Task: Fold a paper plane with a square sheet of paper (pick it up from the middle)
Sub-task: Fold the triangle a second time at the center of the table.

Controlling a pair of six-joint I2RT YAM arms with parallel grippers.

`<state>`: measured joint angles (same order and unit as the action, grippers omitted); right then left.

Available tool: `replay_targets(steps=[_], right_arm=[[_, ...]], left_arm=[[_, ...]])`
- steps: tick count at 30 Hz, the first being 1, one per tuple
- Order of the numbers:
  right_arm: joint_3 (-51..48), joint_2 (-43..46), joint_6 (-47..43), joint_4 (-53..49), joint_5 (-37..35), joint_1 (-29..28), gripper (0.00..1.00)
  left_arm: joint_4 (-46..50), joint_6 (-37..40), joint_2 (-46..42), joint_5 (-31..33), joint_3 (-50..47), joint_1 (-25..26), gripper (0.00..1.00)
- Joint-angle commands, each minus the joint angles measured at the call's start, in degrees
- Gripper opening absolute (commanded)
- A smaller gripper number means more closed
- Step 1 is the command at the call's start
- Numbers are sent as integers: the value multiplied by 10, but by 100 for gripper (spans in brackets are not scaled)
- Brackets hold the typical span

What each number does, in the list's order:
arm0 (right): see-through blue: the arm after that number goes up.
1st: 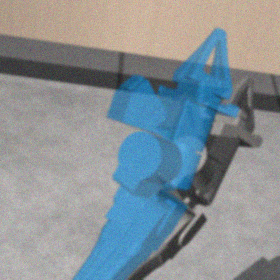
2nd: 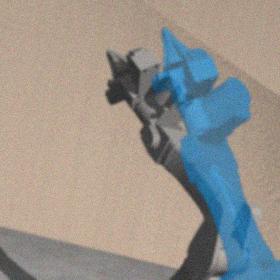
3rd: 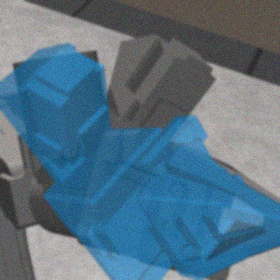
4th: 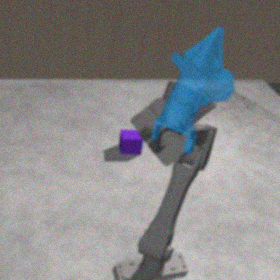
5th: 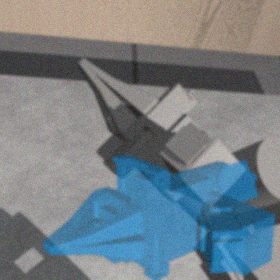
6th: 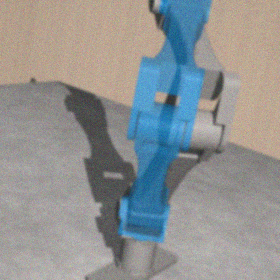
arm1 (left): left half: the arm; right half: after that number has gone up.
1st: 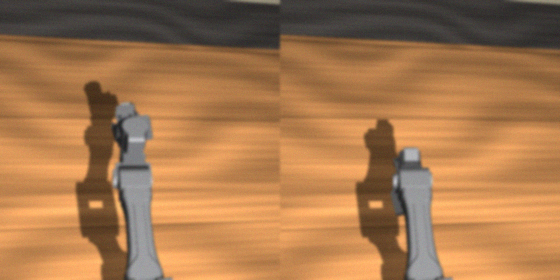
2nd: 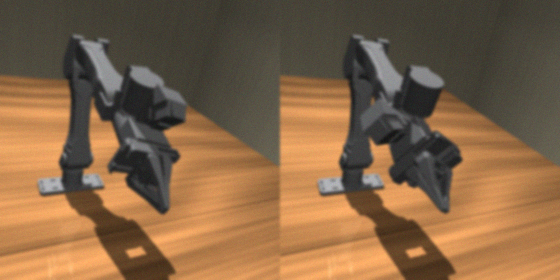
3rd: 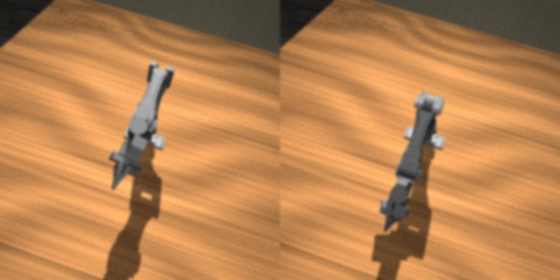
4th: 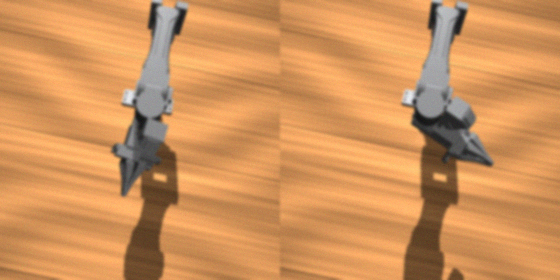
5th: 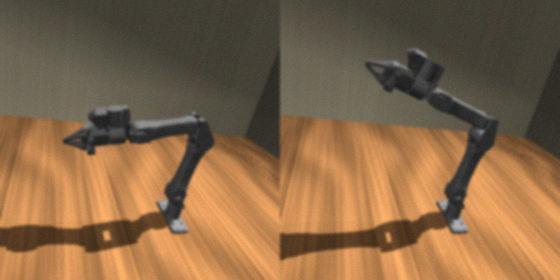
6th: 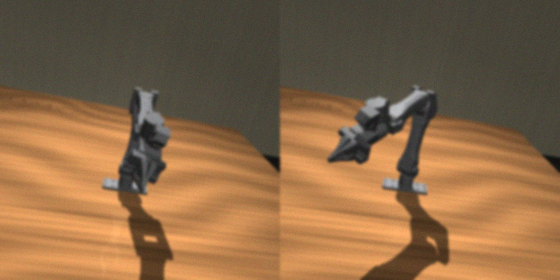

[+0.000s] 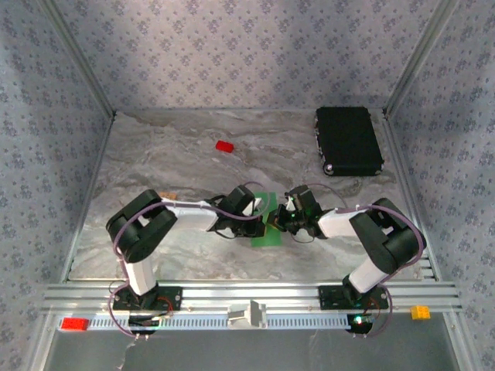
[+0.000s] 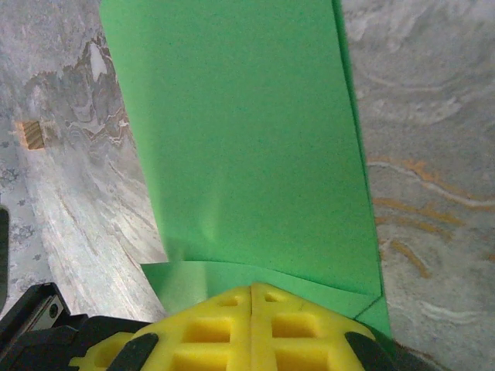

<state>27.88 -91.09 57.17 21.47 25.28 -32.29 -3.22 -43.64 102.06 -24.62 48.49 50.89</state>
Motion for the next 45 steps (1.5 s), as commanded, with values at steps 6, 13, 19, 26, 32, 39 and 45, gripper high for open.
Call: replay_targets(steps=[6, 13, 19, 26, 32, 39, 45], right_arm=[[-18, -20, 3, -42, -34, -1, 6], [-17, -14, 1, -51, -37, -1, 6], [-17, -8, 0, -58, -41, -1, 6], [-16, -6, -1, -62, -41, -1, 6], [-14, -5, -2, -64, -41, -1, 7], [-14, -4, -1, -67, -40, -1, 7], [-12, -4, -3, -70, -40, 0, 7]], left_arm=[[15, 3, -50, -8, -58, 2, 6], [52, 24, -79, -2, -92, 8, 6], [65, 35, -106, -1, -113, 13, 6], [65, 29, -151, 18, -88, 14, 6], [35, 16, -135, 27, -57, 11, 7], [32, 10, -75, -9, -45, 13, 6], [39, 11, -67, -8, -86, 12, 5]])
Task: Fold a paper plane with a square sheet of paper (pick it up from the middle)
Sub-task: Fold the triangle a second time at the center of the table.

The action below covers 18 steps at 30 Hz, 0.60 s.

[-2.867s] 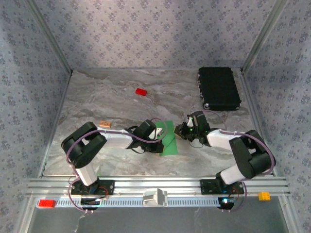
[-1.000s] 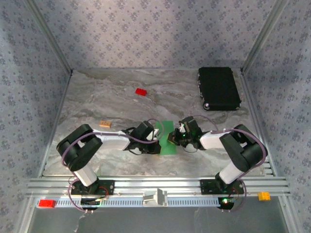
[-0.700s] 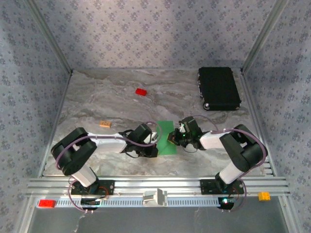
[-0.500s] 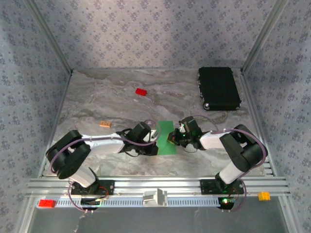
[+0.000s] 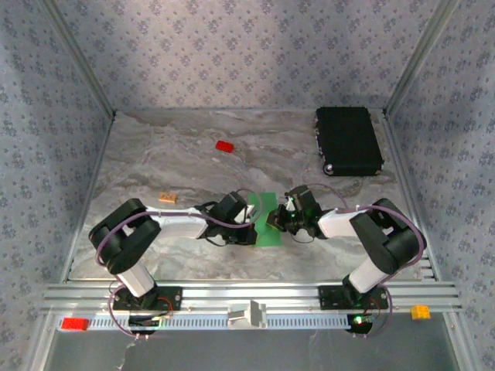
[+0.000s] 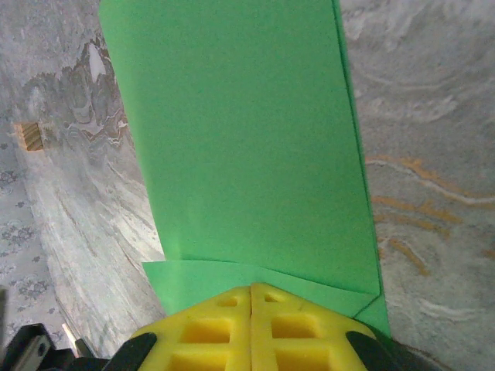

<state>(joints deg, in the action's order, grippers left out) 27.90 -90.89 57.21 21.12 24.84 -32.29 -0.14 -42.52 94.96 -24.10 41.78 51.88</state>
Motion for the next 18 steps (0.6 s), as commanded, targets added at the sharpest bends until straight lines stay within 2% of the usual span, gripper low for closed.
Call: replay_targets(steps=[1, 6, 11, 18], right_arm=[[-12, -7, -4, -66, -36, 0, 7], [-12, -7, -4, -67, -36, 2, 7], [-9, -7, -5, -70, -35, 2, 7], [-6, -5, -4, -70, -32, 0, 7]], left_arm=[[8, 1, 2, -15, -26, 2, 4], [25, 22, -27, -25, -46, 3, 4], [61, 42, -54, -4, -32, 4, 4], [36, 31, -66, 18, -1, -1, 4]])
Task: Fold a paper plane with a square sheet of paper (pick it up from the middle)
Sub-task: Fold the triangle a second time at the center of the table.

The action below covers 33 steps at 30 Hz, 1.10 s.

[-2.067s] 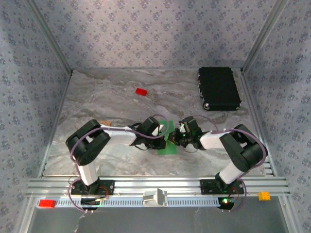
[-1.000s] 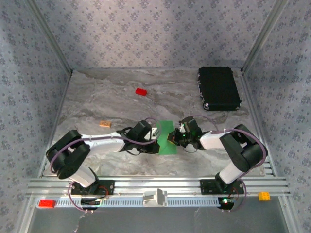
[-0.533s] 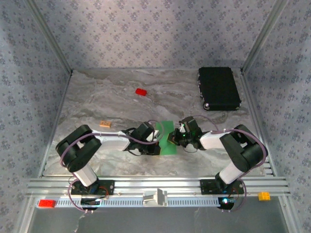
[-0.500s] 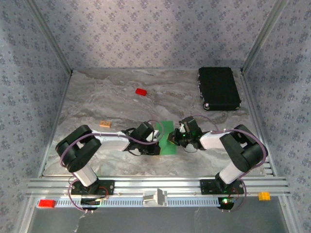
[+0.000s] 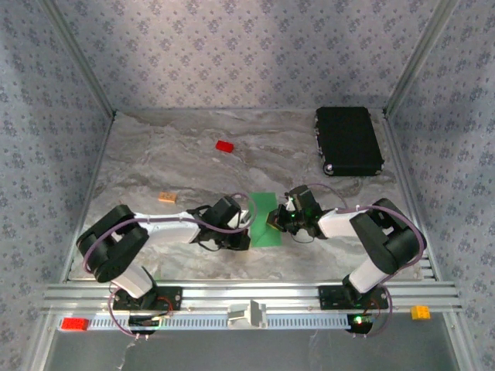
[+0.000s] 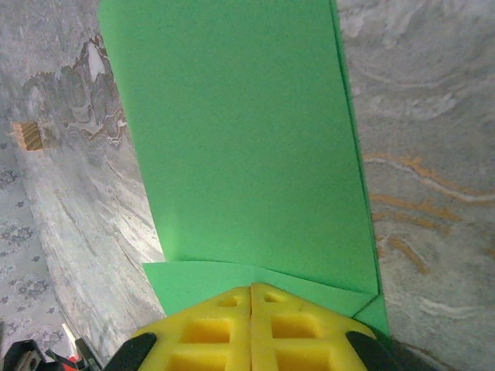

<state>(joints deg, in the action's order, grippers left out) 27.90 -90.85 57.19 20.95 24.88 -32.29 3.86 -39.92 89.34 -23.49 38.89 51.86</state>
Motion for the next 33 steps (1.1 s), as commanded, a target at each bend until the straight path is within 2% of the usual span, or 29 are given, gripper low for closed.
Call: replay_targets(steps=[1, 7, 12, 19, 26, 28, 33], right_arm=[[-5, -6, -4, -68, -32, 1, 7], [-2, -4, -5, -71, -30, 0, 8], [4, 3, -4, -72, -20, 2, 8], [15, 52, -4, -78, -21, -13, 9], [13, 21, 10, -77, -41, -54, 9], [-2, 11, 18, -67, -49, -49, 8], [-21, 15, 5, -49, -34, 11, 8]], left_arm=[[-14, 0, -4, 12, 34, -4, 3], [-35, -1, 56, 4, 79, -10, 3], [-58, -18, 103, -18, 66, -9, 0], [-96, -44, 101, -14, 9, -10, 0], [-93, -47, 101, -6, 13, -10, 0], [-90, -46, 103, -6, 14, -9, 0], [-87, -44, 102, -7, 13, -10, 0]])
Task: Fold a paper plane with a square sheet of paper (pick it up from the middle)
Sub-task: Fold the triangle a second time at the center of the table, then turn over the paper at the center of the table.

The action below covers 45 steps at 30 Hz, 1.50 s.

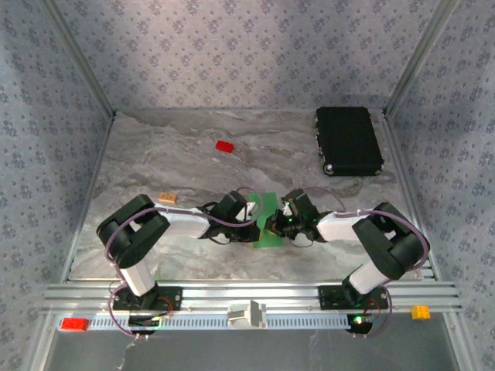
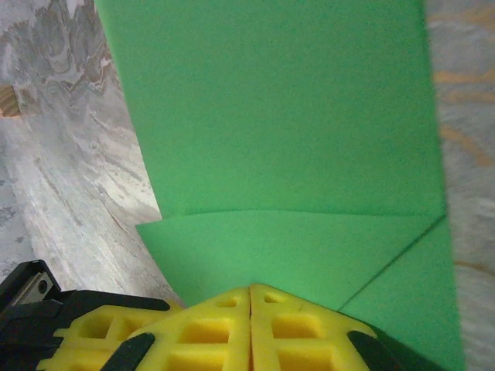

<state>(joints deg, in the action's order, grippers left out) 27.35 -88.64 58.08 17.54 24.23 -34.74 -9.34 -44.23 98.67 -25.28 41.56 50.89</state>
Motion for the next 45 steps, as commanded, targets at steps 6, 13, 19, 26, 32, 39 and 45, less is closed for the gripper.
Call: replay_targets(steps=[6, 13, 19, 26, 32, 39, 45], right_arm=[[-10, 10, -29, -26, -5, 111, 9], [-38, 133, -45, -68, -12, 119, 15], [-66, 269, -43, -180, -56, 95, 24], [-72, 334, -22, -290, -78, 65, 29], [-67, 335, 2, -284, -94, 16, 32], [-40, 288, 16, -281, -95, -24, 33], [-1, 221, 9, -287, -103, -52, 33]], left_arm=[[40, -5, 9, 10, -19, 0, 0], [44, -13, -11, 6, -3, 4, 0], [106, 28, -40, 27, 56, 1, 5], [139, 68, -20, 48, 96, -23, 7], [156, 84, 13, 49, 115, -30, 5], [157, 90, 38, 55, 103, -30, 3], [145, 87, 45, 56, 82, -31, 2]])
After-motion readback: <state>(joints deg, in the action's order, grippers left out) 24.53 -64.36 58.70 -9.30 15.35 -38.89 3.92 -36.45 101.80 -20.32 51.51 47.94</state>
